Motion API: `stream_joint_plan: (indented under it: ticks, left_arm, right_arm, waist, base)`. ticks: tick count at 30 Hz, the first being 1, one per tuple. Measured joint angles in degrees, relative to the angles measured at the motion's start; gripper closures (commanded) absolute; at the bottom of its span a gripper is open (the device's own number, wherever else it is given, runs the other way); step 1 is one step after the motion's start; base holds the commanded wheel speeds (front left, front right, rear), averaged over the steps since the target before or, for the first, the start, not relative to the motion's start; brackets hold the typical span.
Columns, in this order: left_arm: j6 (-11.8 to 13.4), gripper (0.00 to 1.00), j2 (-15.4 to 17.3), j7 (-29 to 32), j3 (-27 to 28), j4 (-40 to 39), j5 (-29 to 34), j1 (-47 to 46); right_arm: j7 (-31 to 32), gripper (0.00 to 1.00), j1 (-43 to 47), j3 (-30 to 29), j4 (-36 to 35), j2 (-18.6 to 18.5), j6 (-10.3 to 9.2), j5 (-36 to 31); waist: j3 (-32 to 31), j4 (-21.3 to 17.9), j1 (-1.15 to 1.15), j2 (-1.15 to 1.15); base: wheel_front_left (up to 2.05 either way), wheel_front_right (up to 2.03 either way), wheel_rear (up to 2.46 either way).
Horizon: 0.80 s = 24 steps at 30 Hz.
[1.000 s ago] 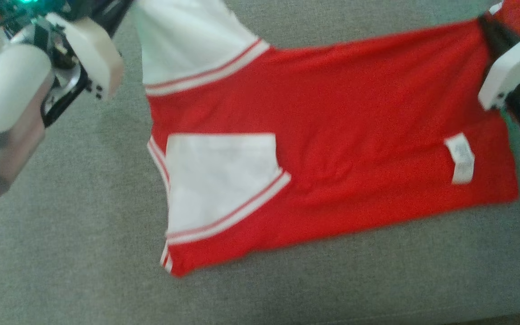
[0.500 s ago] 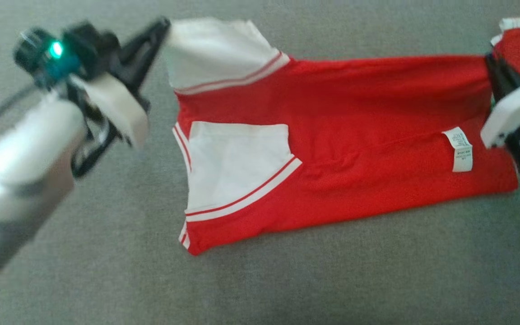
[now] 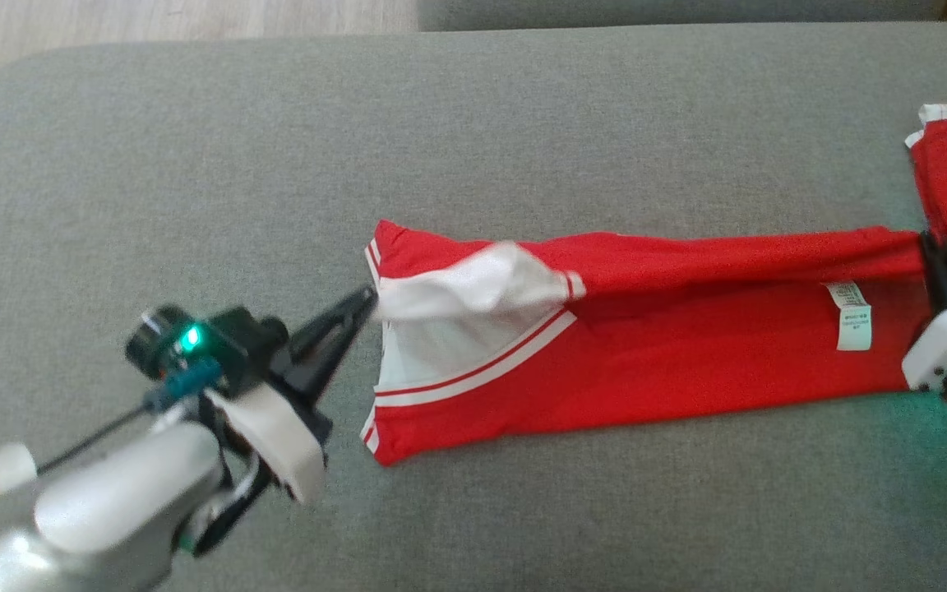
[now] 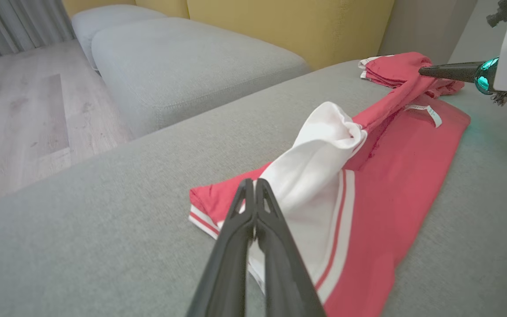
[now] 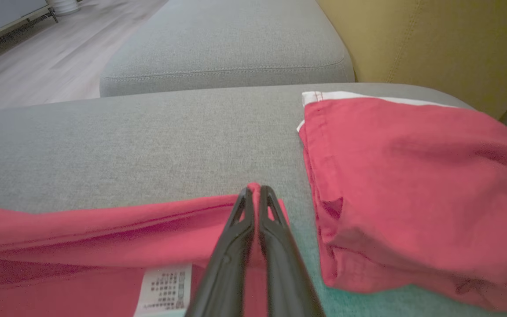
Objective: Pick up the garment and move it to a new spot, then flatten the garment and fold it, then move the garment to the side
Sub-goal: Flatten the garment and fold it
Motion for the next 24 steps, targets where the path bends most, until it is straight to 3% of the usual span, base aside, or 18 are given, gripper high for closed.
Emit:
stream_joint_plan:
  ticks: [1,2,3,4,5,6,7,10,18,21,24]
  left_arm:
    - [0.09,1.0,0.0,0.0,-0.05,-0.68,-0.4,1.01]
    - [0.25,1.0,-0.01,-0.01,-0.15,-1.24,-0.69,1.99]
    - [0.62,1.0,-0.08,-0.19,-0.2,-1.4,-0.73,2.92]
    - [1.08,1.0,-0.14,-0.24,-0.23,-1.41,-0.74,3.7]
    - [1.48,1.0,-0.22,-0.37,-0.22,-1.41,-0.89,4.43]
    - [2.25,0.35,-0.43,-0.98,-0.2,-1.37,-1.32,5.07]
    - [3.12,0.0,-0.73,-1.67,-0.15,-1.27,-1.32,5.73]
    - [5.16,0.0,-1.63,-2.96,0.21,-1.04,-1.34,7.03]
    - [17.79,0.0,-7.0,-5.36,8.83,0.09,-0.24,18.53]
    - [20.28,0.0,-9.8,-5.37,15.21,-2.45,4.48,24.39]
    - [21.25,0.0,-12.72,-5.38,20.9,-4.83,9.88,30.36]
  right_arm:
    - [-0.13,1.0,0.79,-0.69,-0.05,0.23,0.0,-0.55]
    - [-0.11,0.93,1.51,-1.35,-0.05,0.46,0.0,-1.0]
    - [-0.04,0.75,2.04,-2.14,-0.01,0.83,0.0,-1.37]
    - [-0.07,0.0,2.53,-2.94,-0.03,1.16,0.0,-1.96]
    - [-0.08,0.0,2.89,-3.69,-0.03,1.58,0.0,-2.55]
    - [-0.16,0.0,3.2,-4.72,-0.08,2.1,0.0,-2.83]
    - [-0.36,0.0,3.66,-5.7,-0.3,2.47,0.0,-3.04]
    - [-1.05,0.0,5.19,-7.7,-1.02,3.18,0.0,-3.63]
    - [-2.92,0.0,19.13,-16.05,-6.97,8.21,0.0,-4.72]
    - [-2.56,0.0,23.77,-18.7,-10.25,10.39,0.0,-5.27]
    - [-1.01,0.0,26.41,-21.97,-13.1,12.02,0.0,-6.12]
  waist:
    - [-0.12,0.09,0.0,0.0]
    - [-0.18,0.17,0.0,0.0]
    - [-0.24,0.23,0.01,0.0]
    - [-0.29,0.28,0.01,0.0]
    - [-0.36,0.34,0.01,0.0]
    - [-0.44,0.39,0.01,0.0]
    - [-0.6,0.43,0.02,0.0]
    - [-1.14,0.57,0.02,0.0]
    - [-5.02,1.72,0.01,0.0]
    - [-6.14,2.93,0.0,0.0]
    - [-6.82,4.56,0.01,0.0]
  base:
    - [0.0,0.0,0.0]
    - [0.0,0.0,0.0]
    - [0.0,0.0,0.0]
    - [0.0,0.0,0.0]
    - [0.0,0.0,0.0]
    - [0.0,0.0,0.0]
    - [0.0,0.0,0.0]
    - [0.0,0.0,0.0]
    - [0.0,0.0,0.0]
    - [0.0,0.0,0.0]
    - [0.0,0.0,0.0]
